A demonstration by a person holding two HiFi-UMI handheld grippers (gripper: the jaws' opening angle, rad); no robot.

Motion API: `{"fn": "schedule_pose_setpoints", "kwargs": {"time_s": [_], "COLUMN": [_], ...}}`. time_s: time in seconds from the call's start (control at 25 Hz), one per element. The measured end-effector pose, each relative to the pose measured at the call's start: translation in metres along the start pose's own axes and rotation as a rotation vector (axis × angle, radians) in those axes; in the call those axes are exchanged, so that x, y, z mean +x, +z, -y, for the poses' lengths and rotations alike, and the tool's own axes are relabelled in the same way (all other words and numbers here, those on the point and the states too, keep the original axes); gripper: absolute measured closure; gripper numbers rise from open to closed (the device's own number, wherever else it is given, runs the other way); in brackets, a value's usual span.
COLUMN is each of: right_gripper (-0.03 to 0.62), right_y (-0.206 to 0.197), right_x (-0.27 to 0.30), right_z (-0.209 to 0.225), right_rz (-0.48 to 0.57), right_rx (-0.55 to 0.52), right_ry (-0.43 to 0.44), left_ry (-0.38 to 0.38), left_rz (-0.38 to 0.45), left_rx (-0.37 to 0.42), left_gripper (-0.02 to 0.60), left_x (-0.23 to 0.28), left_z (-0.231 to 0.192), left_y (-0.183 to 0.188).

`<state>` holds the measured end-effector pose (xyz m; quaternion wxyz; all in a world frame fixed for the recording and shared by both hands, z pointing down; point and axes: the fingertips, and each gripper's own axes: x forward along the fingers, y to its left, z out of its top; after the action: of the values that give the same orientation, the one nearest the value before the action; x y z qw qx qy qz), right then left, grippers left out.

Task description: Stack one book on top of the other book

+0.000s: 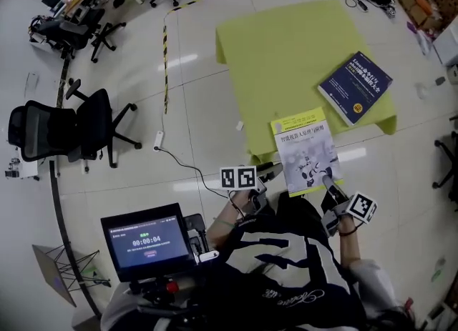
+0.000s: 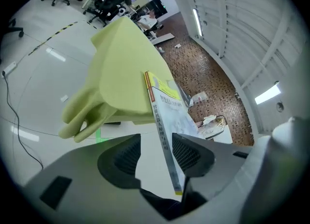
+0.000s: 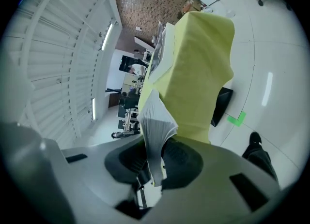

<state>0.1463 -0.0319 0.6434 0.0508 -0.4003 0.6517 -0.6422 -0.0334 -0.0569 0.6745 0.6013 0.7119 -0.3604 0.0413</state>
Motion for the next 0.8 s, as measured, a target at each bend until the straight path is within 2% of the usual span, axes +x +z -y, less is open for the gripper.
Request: {"fn": "schedule_pose_setpoints", "kwargs": {"time_s": [0.12, 0.24, 0.36, 0.48, 0.6, 0.8], "right_gripper": [0.528, 0.528, 0.528, 0.528, 0.528, 0.519], "right_y": [0.006, 0.005, 0.005, 0.012, 0.015, 0.018], "right_x": [-0.001, -0.008, -0.012, -0.01, -0.015, -0.02], "right_z": [0.021, -0.001, -0.013, -0.025, -0.034, -0.053], "right_rz": [-0.037, -0.064, -0.088, -0.115, -0.136, -0.169], "right_rx": [-0.016, -0.021, -0.051, -0.174, -0.237, -0.312], "right_ry": [-0.022, 0.002, 0.005, 0.046, 0.061, 0.084], "left_ry": [-0.038, -0.071, -0.057, -0.034, -0.008, 0.072], "left_rz": [0.019, 0.023, 0.02, 0.03, 0.058, 0.068], "left_rx": [-0.056, -0.078, -0.016, 0.013, 0.032, 0.146], "left_gripper": [0.388, 0.39, 0.399, 0.402, 0.41, 0.411], "left_x": [0.037, 0.044, 0.047, 0.046, 0.036, 0.017], "left_z": [-0.004, 0.015, 0.027, 0.032, 0.04, 0.058], "left_y": [0.008, 0.017, 0.023, 0.024, 0.022, 0.027]}}
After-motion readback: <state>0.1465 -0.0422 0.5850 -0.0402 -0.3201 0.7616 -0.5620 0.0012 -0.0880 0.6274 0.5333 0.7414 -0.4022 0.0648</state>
